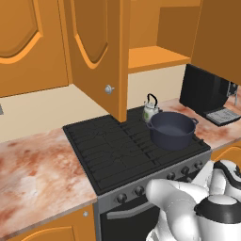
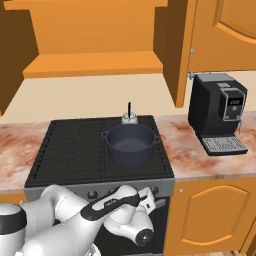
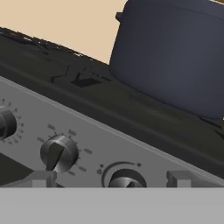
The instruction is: Pick the kettle from the cabinet and place it on a stove burner. Then pick the pot from the counter and place it on another stove burner. Finally, turn both burners on.
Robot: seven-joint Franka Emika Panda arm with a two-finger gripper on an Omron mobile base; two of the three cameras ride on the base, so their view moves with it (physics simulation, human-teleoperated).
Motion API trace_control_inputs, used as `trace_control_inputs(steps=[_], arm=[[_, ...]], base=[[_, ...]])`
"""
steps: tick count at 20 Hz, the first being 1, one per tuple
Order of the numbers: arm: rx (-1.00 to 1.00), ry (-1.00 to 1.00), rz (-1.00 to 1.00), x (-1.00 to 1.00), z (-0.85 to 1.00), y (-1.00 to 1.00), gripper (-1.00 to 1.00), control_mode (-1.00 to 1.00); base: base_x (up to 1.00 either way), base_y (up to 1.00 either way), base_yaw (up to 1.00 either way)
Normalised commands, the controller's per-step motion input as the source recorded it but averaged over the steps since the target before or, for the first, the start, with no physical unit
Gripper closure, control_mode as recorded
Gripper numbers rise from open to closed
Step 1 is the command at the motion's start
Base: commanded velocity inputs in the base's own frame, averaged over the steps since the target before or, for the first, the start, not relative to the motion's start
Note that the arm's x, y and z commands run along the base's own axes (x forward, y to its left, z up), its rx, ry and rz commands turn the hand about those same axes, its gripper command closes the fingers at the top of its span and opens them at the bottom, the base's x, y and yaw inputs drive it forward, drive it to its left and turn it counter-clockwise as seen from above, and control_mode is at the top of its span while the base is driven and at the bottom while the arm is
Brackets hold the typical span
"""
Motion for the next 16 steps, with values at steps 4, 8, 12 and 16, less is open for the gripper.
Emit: trace_control_inputs(steps=[4,8,12,16], arm=[[0.00,0.00,0.00,0.05,-0.01,0.06,-1.00,-1.00],[0.00,0.00,0.00,0.06,-0.04,0.04,-1.00,-1.00],[0.00,0.00,0.00,0.06,-0.05,0.03,-1.00,-1.00],[0.00,0.00,0.00,0.07,-0.03,0.02,-1.00,-1.00]], base=[[0.00,0.00,0.00],[0.00,0.00,0.00],[0.00,0.00,0.00],[0.00,0.00,0.00]])
